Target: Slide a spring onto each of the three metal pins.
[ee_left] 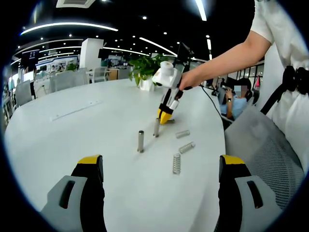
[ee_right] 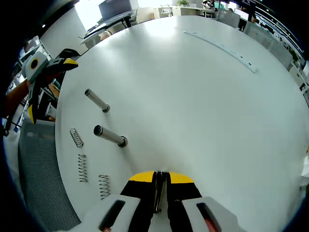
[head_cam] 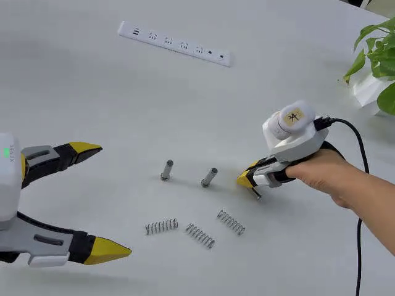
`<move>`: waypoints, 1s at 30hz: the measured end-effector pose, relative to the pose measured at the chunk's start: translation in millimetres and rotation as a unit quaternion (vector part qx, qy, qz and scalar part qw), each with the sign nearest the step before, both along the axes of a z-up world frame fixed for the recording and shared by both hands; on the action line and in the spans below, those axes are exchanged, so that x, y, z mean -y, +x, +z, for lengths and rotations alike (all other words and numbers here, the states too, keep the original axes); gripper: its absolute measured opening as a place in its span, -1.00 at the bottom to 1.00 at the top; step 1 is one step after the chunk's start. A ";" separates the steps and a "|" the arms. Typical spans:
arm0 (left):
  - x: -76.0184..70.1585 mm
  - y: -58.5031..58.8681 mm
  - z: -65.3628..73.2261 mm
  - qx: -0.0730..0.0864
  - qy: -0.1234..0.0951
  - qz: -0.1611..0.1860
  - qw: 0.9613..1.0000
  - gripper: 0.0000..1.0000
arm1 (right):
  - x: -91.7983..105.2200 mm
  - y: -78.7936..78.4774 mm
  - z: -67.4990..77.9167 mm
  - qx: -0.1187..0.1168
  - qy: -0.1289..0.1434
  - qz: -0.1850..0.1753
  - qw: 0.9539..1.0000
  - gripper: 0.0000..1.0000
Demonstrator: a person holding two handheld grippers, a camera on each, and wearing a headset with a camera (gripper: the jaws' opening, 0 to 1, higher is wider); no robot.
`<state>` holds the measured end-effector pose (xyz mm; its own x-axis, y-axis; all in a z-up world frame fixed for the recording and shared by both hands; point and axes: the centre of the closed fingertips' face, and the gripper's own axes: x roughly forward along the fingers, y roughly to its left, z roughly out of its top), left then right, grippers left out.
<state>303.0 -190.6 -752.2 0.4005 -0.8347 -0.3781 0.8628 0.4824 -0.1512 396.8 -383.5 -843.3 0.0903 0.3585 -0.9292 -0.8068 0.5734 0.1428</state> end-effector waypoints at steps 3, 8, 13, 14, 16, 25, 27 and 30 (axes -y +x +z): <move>0.1 -0.3 0.2 0.000 -0.001 0.000 1.000 0.98 | 0.3 0.2 -0.7 0.001 -0.003 0.003 1.000 -0.89; 0.3 -1.7 -1.5 -0.001 0.001 -0.003 1.000 0.98 | 1.1 0.4 -0.9 -0.001 -0.003 -0.005 1.000 -0.90; 0.4 -1.7 -2.7 -0.002 0.003 -0.004 1.000 0.98 | 1.0 -0.2 -1.1 0.000 -0.003 -0.004 1.000 -0.91; 0.5 -1.6 -2.7 -0.002 0.003 -0.004 1.000 0.98 | 1.8 1.6 -2.2 0.000 -0.002 -0.005 1.000 -0.92; 0.3 -2.0 -4.5 -0.002 0.008 -0.007 1.000 0.98 | 2.5 1.7 -2.5 0.002 -0.002 -0.004 1.000 -0.92; 0.9 -3.2 -8.5 -0.004 0.016 -0.017 1.000 0.98 | 1.7 -0.2 5.6 0.012 0.005 -0.004 1.000 -0.92; 1.7 -3.4 -9.0 -0.006 0.017 -0.019 1.000 0.98 | 2.4 1.6 7.0 0.015 0.007 -0.004 1.000 -0.92; 2.9 -2.9 -7.9 -0.005 0.017 -0.020 1.000 0.98 | 2.4 -0.5 11.2 0.020 0.011 -0.004 1.000 -0.93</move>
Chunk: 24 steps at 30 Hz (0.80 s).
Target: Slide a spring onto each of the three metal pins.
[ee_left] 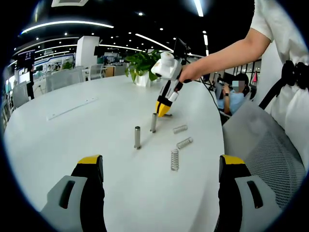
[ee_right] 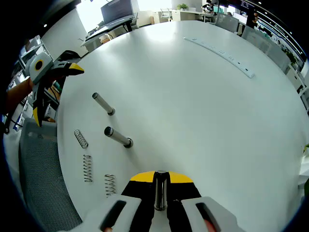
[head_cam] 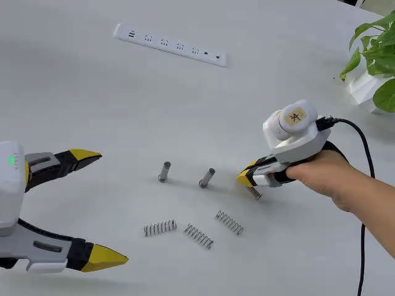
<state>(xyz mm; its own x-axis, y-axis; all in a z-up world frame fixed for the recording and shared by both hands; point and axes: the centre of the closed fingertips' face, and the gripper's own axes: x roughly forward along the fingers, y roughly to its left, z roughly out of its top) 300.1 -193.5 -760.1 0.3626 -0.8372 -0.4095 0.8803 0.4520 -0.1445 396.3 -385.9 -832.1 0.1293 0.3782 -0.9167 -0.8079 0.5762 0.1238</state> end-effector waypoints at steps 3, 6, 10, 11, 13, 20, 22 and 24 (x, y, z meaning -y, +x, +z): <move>1.4 -0.3 1.0 0.001 0.001 -0.003 1.000 0.98 | -0.5 -4.2 6.1 0.006 0.002 0.001 1.000 -0.93; 2.6 0.5 3.2 0.002 -0.002 -0.003 1.000 0.98 | -1.1 -8.1 11.6 0.010 0.006 0.000 1.000 -0.93; 3.6 0.3 4.2 0.003 -0.002 -0.005 1.000 0.98 | -0.7 -12.5 16.6 0.016 0.009 0.001 1.000 -0.93; 3.7 0.1 4.3 0.002 -0.002 -0.006 1.000 0.98 | -0.5 -13.0 17.4 0.017 0.010 0.001 1.000 -0.93; 3.4 0.1 4.1 0.002 -0.002 -0.006 1.000 0.98 | 0.1 -14.1 19.4 0.019 0.013 -0.002 1.000 -0.93; 3.1 -1.2 3.7 0.001 -0.002 -0.007 1.000 0.98 | 3.3 -19.6 25.2 0.025 0.023 -0.007 0.999 -0.93; 3.2 -1.7 3.9 0.001 -0.002 -0.007 1.000 0.98 | 4.6 -20.9 26.8 0.027 0.025 -0.009 0.999 -0.93; 3.3 -1.9 4.1 0.001 -0.002 -0.008 1.000 0.98 | 6.3 -17.3 26.7 0.027 0.027 -0.009 0.999 -0.93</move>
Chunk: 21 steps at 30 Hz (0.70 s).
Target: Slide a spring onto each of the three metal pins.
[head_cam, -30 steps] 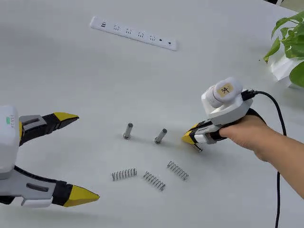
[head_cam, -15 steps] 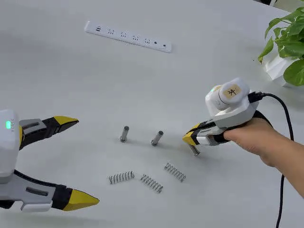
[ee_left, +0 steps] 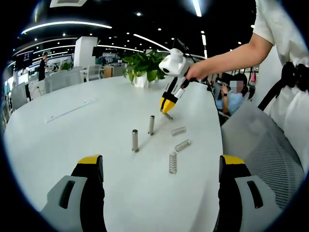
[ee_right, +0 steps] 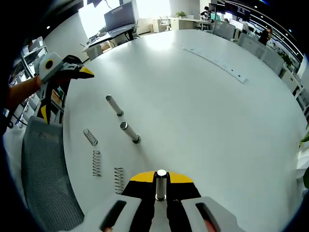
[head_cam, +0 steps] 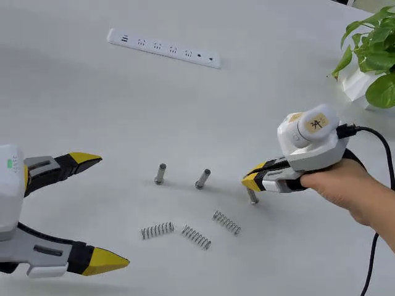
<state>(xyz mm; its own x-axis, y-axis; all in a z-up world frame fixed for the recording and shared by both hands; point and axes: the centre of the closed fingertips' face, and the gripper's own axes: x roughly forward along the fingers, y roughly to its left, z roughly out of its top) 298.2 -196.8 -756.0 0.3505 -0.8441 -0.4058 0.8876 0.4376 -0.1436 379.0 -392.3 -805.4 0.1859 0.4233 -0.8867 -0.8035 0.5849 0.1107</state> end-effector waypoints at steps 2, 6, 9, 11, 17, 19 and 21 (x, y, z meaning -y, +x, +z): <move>0.3 -0.2 0.1 -0.001 0.000 0.000 1.000 0.98 | 2.2 2.7 -0.8 0.002 0.002 -0.002 1.000 -0.93; 0.7 -0.8 0.2 -0.001 0.000 -0.001 1.000 0.98 | 5.8 1.1 -0.6 0.003 0.008 -0.008 1.000 -0.93; 0.7 -1.1 0.4 -0.002 0.000 -0.001 1.000 0.98 | 6.0 -0.4 0.1 0.005 0.012 -0.010 1.000 -0.93; 0.7 -1.1 0.6 0.000 0.001 -0.002 1.000 0.98 | 8.2 -1.2 1.1 0.008 0.015 -0.013 1.000 -0.93; 1.5 -1.4 0.1 -0.002 0.001 -0.002 1.000 0.98 | 13.2 -2.6 3.5 0.017 0.024 -0.022 0.999 -0.94; 2.0 -1.4 -0.1 -0.002 0.001 -0.003 1.000 0.98 | 13.8 -2.7 3.5 0.020 0.028 -0.025 0.999 -0.94; 2.4 -1.7 -0.6 -0.003 0.002 -0.004 1.000 0.98 | 12.9 -3.0 4.5 0.025 0.032 -0.026 0.999 -0.94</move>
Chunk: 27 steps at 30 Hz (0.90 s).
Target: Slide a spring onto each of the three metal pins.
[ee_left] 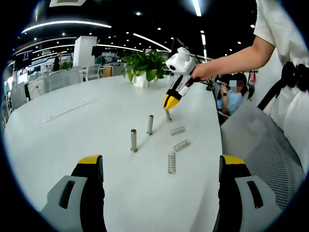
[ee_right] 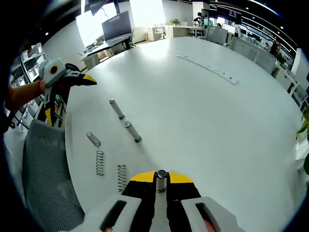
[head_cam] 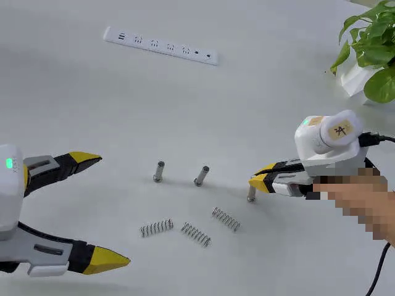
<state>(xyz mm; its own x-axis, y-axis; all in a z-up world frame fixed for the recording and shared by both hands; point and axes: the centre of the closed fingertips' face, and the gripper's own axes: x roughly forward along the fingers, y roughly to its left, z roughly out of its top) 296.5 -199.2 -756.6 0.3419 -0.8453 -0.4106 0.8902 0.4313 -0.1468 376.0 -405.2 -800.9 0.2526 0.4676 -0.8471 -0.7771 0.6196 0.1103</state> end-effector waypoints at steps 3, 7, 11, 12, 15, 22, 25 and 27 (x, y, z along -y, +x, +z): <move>0.6 0.0 0.1 -0.001 0.000 0.000 1.000 0.98 | -2.1 -2.6 1.6 0.002 0.003 -0.001 1.000 -0.94; 0.7 0.6 0.6 0.000 0.000 0.000 1.000 0.98 | -3.9 -1.0 3.2 0.014 0.011 0.000 1.000 -0.94; 0.7 0.9 0.3 0.000 0.000 0.000 1.000 0.98 | -4.8 -2.3 4.9 0.018 0.015 -0.007 1.000 -0.94; 0.8 0.7 0.1 -0.001 0.000 0.000 1.000 0.98 | -4.8 -1.7 4.8 0.020 0.017 -0.007 1.000 -0.94; 1.1 0.8 0.2 -0.002 -0.001 0.001 1.000 0.98 | -6.1 -1.4 5.7 0.026 0.020 -0.008 0.999 -0.94; 2.5 1.0 -0.3 -0.003 -0.001 -0.001 1.000 0.98 | -7.6 -1.8 7.3 0.033 0.021 -0.009 0.999 -0.94; 2.8 1.5 -0.3 -0.003 -0.001 0.000 1.000 0.98 | -6.7 -1.3 7.0 0.033 0.021 -0.008 0.999 -0.94; 3.3 1.2 -0.1 -0.003 -0.002 -0.001 1.000 0.98 | -6.9 -1.2 7.9 0.035 0.020 -0.008 0.999 -0.94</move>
